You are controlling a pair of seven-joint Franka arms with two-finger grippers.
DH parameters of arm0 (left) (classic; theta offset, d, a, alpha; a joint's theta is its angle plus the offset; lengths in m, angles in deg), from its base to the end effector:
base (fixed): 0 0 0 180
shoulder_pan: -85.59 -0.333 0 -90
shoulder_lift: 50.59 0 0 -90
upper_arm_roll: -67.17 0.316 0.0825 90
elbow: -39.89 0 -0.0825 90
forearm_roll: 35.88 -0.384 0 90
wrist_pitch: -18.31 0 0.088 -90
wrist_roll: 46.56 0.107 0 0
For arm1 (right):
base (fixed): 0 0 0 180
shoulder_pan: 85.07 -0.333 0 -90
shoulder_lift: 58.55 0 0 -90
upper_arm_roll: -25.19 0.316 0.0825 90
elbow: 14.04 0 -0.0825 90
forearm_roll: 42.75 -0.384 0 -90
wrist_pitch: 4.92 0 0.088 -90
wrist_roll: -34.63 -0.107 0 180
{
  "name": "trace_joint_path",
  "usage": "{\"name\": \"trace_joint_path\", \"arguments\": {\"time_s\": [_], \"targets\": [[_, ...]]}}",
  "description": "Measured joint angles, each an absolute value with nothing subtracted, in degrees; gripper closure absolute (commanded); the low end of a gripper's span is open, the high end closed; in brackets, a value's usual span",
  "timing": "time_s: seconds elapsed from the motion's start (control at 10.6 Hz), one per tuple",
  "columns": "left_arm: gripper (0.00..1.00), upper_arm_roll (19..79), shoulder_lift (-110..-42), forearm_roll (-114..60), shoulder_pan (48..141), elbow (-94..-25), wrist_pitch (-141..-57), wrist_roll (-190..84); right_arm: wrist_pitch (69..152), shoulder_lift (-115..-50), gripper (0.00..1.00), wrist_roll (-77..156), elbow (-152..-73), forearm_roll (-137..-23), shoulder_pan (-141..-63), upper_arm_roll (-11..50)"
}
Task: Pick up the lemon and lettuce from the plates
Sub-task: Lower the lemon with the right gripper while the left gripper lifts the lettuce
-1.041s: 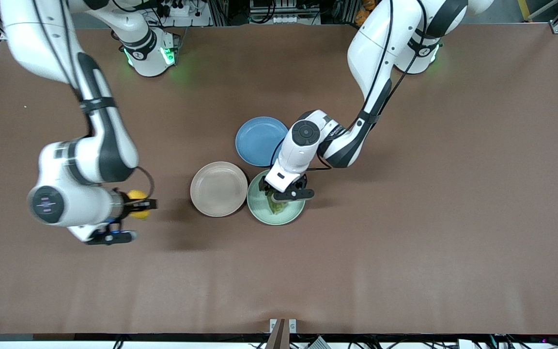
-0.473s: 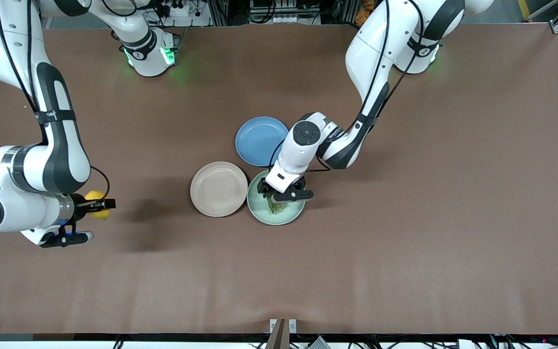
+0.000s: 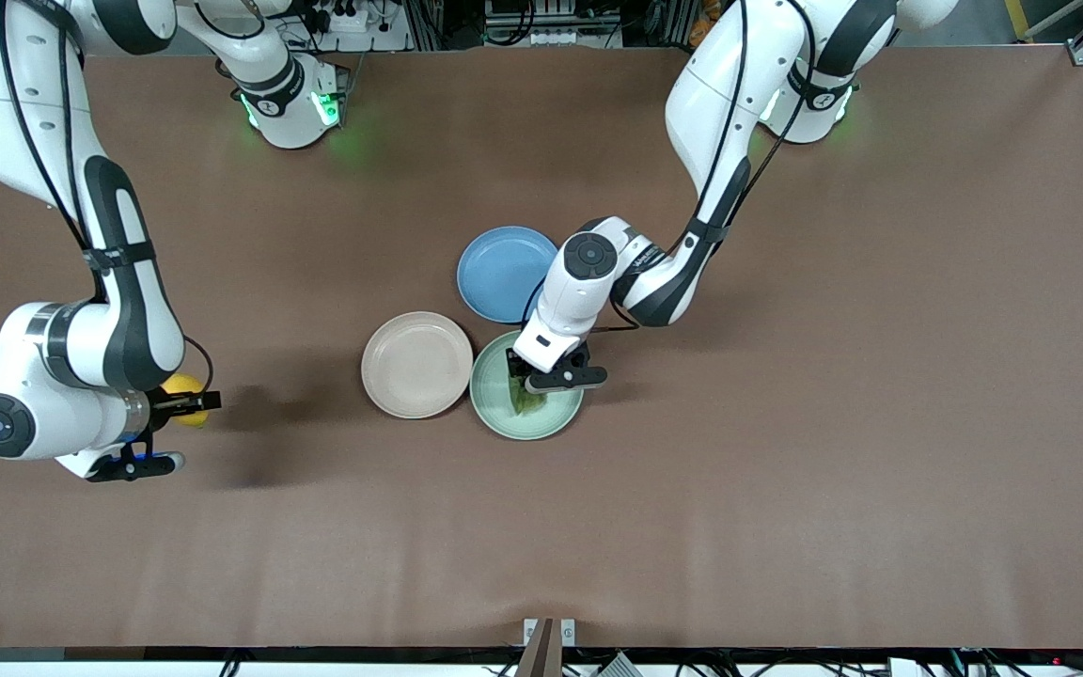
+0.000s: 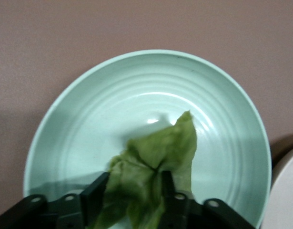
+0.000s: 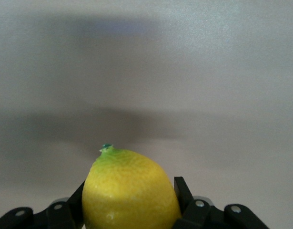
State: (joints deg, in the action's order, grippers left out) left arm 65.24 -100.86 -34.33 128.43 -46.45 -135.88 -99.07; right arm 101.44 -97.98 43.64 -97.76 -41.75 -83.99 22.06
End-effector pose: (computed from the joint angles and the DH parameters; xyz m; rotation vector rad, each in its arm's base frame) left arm 0.5263 -0.5141 0.1740 2.8637 0.2495 0.2513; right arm 0.6829 -0.0458 0.2565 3.0855 0.1520 -0.4608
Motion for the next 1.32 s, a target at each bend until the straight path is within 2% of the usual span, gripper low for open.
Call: {"name": "trace_joint_path", "arguments": {"time_s": [0.57, 0.66, 0.76, 0.95, 1.32], "targets": [[1.0, 65.8, -100.9, -34.3, 128.9, -46.0, -136.1, -99.8, 103.2, -101.6, 0.62, 43.6, -99.3, -41.8, -82.7, 22.1], [1.0, 66.1, -100.8, -34.3, 128.9, -45.7, -136.1, -99.8, 103.4, -102.1, 0.4, 43.7, -99.4, -41.8, -82.1, 22.1], [1.0, 66.4, -100.5, -34.3, 128.7, -45.4, -136.2, -99.9, 103.5, -102.5, 0.0, 43.7, -99.4, -41.8, -81.7, 22.1], [1.0, 66.9, -98.9, -34.3, 127.7, -45.0, -135.6, -100.0, 103.5, -102.7, 0.0, 43.7, -99.4, -41.8, -81.6, 22.3], [1.0, 67.0, -94.8, -34.3, 125.9, -45.0, -125.8, -99.9, 103.5, -102.7, 0.0, 43.6, -99.4, -45.8, -81.6, 22.5]]}}
